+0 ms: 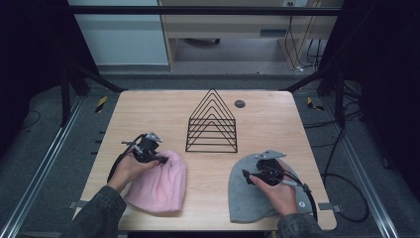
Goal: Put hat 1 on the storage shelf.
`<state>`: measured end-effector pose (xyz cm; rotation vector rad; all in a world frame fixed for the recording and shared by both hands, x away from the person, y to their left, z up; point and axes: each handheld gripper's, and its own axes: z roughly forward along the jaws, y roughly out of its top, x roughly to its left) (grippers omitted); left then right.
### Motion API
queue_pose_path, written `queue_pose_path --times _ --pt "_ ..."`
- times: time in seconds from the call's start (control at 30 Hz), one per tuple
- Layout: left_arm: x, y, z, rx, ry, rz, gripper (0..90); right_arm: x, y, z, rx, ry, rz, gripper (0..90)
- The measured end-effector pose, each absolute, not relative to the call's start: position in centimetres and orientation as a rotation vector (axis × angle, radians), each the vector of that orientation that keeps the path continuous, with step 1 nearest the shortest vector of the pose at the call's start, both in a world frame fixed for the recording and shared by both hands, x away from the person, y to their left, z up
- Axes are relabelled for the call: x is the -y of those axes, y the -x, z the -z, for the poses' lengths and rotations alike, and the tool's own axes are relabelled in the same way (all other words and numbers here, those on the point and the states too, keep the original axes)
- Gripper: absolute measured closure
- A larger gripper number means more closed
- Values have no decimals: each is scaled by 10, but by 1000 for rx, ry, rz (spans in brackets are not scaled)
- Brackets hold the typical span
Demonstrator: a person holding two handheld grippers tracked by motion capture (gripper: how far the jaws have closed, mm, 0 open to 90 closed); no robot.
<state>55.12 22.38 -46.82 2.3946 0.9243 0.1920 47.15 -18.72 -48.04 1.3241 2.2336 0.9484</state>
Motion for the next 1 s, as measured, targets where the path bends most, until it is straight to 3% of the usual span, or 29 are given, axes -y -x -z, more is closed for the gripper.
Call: queue_pose_path --times 0.4,0.63,1.0 --pt "-227 -505 392 -825 -2256 -414 768 186 -468 474 -2202 -1301 -1010 292" --pt "-227 -485 354 -755 -2199 -511 771 171 -464 447 -2173 -1215 -1119 326" --pt "-217 -482 311 -687 -2141 -605 774 118 -458 399 -2262 -991 -1170 345"
